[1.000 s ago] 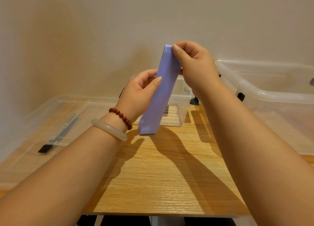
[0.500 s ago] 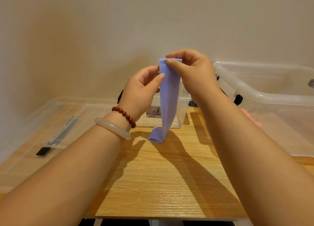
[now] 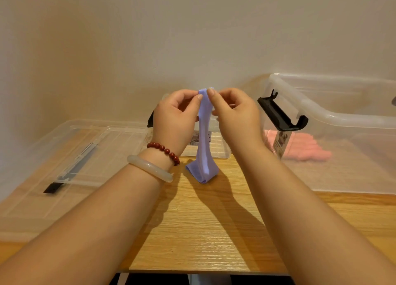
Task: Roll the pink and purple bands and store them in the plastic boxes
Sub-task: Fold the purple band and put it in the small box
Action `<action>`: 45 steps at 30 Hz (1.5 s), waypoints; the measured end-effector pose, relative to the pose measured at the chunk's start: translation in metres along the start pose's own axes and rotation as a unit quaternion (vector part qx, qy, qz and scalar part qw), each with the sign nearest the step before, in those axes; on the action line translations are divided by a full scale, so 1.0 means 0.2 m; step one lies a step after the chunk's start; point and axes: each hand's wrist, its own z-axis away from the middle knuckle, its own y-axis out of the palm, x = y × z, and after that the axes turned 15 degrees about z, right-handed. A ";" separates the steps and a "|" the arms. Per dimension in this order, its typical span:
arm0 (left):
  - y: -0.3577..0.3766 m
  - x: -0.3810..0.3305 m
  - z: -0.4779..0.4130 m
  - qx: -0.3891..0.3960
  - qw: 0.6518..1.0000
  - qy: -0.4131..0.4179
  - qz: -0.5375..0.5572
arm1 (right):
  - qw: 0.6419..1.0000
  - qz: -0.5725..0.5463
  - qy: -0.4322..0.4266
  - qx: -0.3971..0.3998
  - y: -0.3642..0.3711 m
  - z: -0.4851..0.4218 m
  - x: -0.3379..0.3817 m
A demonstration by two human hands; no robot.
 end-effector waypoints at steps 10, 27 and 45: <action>-0.03 0.00 -0.01 0.056 0.998 0.013 -0.023 | 0.993 -0.099 0.064 -0.003 -0.02 -0.02 0.00; 0.02 -0.18 -0.16 0.060 0.995 -0.018 0.081 | 0.987 -0.161 -0.002 0.006 -0.12 -0.13 0.15; -0.05 0.08 -0.06 0.055 0.992 -0.089 0.068 | 0.997 -0.072 0.015 0.038 0.03 -0.04 -0.11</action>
